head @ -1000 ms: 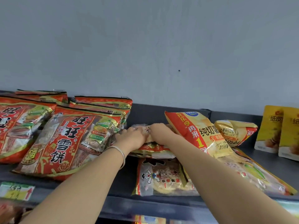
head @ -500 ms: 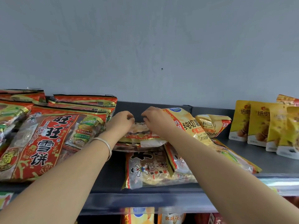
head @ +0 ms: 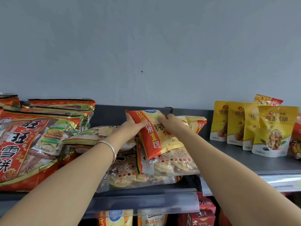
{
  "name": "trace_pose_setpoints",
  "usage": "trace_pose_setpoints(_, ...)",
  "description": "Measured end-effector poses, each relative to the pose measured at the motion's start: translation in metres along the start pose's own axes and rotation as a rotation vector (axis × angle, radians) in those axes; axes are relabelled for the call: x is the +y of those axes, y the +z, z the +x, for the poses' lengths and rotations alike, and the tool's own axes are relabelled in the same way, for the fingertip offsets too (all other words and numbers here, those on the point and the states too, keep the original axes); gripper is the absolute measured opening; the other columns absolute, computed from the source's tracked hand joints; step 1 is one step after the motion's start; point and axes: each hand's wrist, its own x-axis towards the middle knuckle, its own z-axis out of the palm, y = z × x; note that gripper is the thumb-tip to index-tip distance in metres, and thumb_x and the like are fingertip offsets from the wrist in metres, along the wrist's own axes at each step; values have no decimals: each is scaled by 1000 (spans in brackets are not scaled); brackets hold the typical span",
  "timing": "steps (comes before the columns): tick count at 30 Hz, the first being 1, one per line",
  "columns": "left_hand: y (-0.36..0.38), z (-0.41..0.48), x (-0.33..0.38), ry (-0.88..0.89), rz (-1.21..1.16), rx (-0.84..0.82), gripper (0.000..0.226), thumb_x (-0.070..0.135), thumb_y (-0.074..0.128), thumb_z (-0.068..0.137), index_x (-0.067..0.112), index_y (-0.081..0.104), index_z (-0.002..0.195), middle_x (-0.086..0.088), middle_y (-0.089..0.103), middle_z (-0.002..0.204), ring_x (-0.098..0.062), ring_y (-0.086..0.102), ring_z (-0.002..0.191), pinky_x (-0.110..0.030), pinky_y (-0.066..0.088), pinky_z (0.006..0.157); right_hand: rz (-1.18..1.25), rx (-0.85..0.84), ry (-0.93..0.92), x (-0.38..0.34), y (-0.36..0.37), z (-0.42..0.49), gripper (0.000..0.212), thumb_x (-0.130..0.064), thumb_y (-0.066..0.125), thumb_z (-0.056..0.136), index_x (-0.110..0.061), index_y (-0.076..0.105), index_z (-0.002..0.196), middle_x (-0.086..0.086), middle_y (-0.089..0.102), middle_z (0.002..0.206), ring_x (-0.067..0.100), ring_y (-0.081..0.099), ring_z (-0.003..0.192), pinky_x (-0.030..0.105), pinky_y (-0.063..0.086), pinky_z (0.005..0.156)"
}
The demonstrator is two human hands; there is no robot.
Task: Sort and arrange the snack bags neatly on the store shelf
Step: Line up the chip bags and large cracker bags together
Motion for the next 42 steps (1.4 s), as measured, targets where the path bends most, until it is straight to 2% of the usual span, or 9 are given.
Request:
trace_pose_setpoints(7, 26, -19, 36, 185, -256, 225, 102, 39, 66, 85, 37, -14, 147, -5, 44, 139, -24, 55, 113, -37, 48, 85, 283, -54, -145, 7, -23, -5, 56, -48, 49, 94, -12, 42, 136, 5, 62, 118, 21, 60, 105, 36, 54, 84)
trace_pose_setpoints(12, 53, -30, 71, 367, -323, 399, 99, 29, 72, 82, 37, -1, 149, -1, 42, 141, -21, 52, 120, -46, 49, 95, 542, -74, -191, 39, -62, -9, 74, -51, 62, 86, -25, 28, 146, 4, 62, 123, 20, 65, 101, 36, 57, 80)
trace_pose_setpoints(14, 69, -34, 86, 412, -373, 395, 97, 29, 71, 82, 38, 1, 148, 0, 41, 142, -19, 52, 120, -42, 51, 92, 652, -137, -182, 57, -81, -12, 74, -50, 65, 85, -30, 26, 145, 4, 64, 118, 17, 67, 94, 32, 58, 70)
trace_pose_setpoints(17, 100, -36, 107, 448, -427, 333, 95, 30, 70, 83, 40, 0, 148, 1, 42, 142, -18, 55, 118, -39, 52, 90, 722, -158, -196, 87, -108, -13, 52, -44, 65, 86, -30, 41, 130, -3, 70, 101, 8, 71, 75, 22, 55, 54)
trace_pose_setpoints(24, 173, -23, 146, 447, -375, 114, 74, 40, 55, 91, 33, 8, 149, 3, 44, 138, -17, 53, 117, -29, 49, 85, 800, 98, -131, 158, -152, -3, 60, -40, 79, 75, -25, 47, 124, 0, 71, 104, 15, 73, 83, 31, 60, 66)
trace_pose_setpoints(26, 185, -13, 148, 439, -262, 85, 68, 46, 47, 93, 29, 12, 150, -2, 38, 145, -22, 49, 126, -34, 47, 91, 796, 208, -82, 176, -158, 4, 69, -45, 82, 69, -26, 45, 124, 0, 70, 107, 18, 72, 87, 40, 60, 75)
trace_pose_setpoints(31, 194, 20, 125, 636, 751, 263, 60, 43, 48, 94, 24, 28, 147, -4, 38, 147, -23, 34, 136, -43, 27, 113, 677, 423, -10, 206, -158, 22, 75, -51, 78, 70, -29, 40, 131, -6, 67, 110, 13, 69, 89, 38, 60, 74)
trace_pose_setpoints(34, 191, 42, 115, 605, 882, 270, 61, 43, 54, 90, 30, 30, 144, -2, 36, 148, -23, 28, 139, -47, 15, 116, 496, 470, 30, 209, -144, 37, 85, -59, 74, 69, -32, 31, 137, -7, 67, 112, 15, 69, 88, 43, 59, 76)
trace_pose_setpoints(42, 175, 83, 103, 555, 1037, 305, 77, 65, 52, 82, 31, 24, 145, 0, 47, 140, -26, 44, 127, -42, 34, 97, 287, 505, 98, 200, -97, 83, 98, -60, 69, 74, -30, 12, 149, -1, 61, 129, 26, 64, 109, 49, 55, 85)
